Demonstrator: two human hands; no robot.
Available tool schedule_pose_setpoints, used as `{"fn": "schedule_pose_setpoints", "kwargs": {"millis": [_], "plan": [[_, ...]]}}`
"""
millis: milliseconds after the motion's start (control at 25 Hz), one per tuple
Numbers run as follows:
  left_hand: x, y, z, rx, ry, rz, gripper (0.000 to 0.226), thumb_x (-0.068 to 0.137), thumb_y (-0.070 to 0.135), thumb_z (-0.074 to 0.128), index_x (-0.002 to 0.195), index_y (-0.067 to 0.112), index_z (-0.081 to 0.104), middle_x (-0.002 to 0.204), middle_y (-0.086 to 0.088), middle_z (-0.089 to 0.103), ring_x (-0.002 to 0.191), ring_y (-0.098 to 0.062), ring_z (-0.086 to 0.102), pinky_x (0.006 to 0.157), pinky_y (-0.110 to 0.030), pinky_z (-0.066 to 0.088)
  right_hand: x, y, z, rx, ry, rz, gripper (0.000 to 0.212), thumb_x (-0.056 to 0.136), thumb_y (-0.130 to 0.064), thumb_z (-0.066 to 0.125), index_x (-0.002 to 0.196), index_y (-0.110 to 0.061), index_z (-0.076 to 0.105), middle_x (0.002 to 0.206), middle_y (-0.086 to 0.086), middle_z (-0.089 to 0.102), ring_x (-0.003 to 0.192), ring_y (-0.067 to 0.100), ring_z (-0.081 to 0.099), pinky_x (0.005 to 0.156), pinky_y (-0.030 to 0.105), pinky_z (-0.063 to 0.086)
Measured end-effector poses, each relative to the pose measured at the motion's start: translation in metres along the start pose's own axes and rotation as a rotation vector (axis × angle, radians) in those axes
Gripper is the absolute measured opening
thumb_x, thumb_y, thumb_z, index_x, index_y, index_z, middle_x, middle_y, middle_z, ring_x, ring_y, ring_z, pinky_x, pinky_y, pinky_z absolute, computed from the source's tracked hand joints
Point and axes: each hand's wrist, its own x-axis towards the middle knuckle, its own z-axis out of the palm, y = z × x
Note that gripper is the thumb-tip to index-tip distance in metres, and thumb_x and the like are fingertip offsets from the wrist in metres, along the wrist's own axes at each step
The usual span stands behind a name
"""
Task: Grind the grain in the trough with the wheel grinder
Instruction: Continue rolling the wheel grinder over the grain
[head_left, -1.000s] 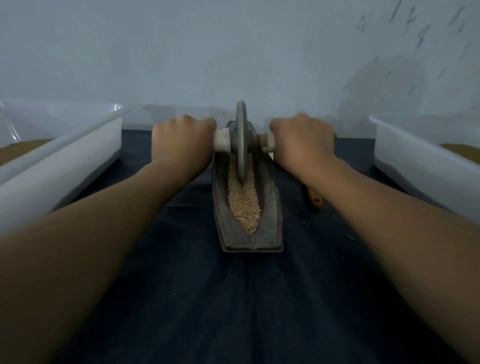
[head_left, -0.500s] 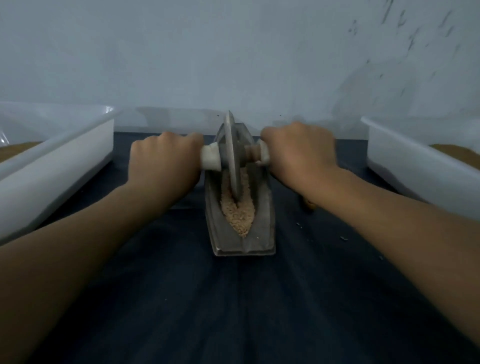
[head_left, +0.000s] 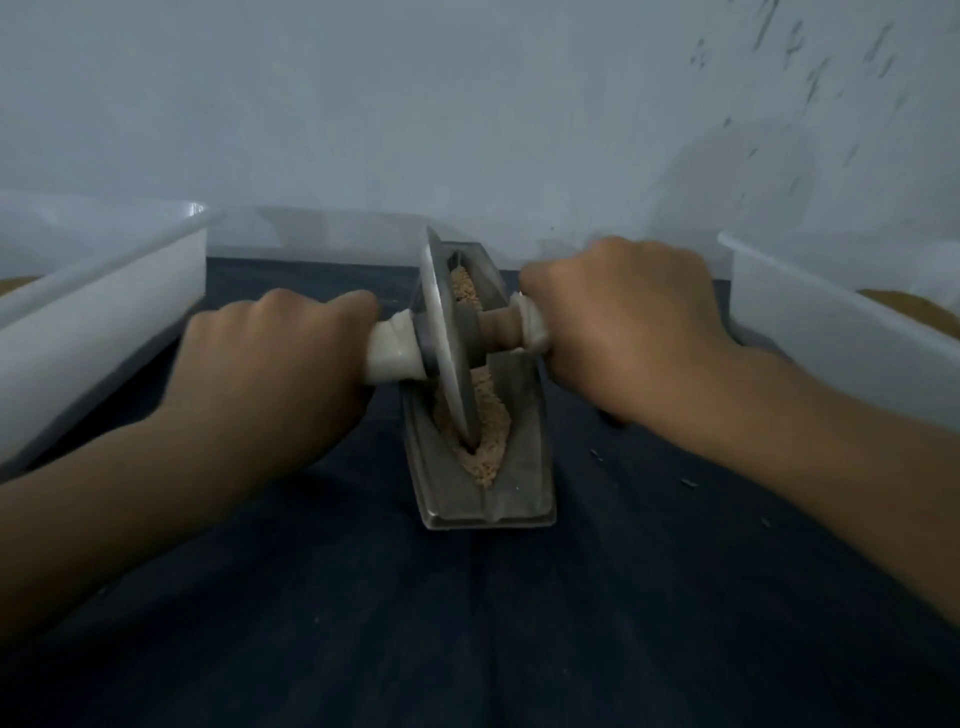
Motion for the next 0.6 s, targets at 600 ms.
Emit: {"fn": "schedule_pose_setpoints", "kwargs": {"millis": [600], "plan": [[0.015,0.003,0.005,0.048,0.056,0.076,0.033,0.063,0.020,0.063,0.072,0.021,0.032,0.050,0.004,0.032,0.041,-0.015,0.019,0.048,-0.020,0.014,-0.017,0.006,0.018,-0.017,0.038,0.045,0.028,0.059,-0.016,0.078,0.072,-0.024,0.054,0.053,-0.005,0.035,0.042,0.025,0.034,0.049,0.017,0.009]]}}
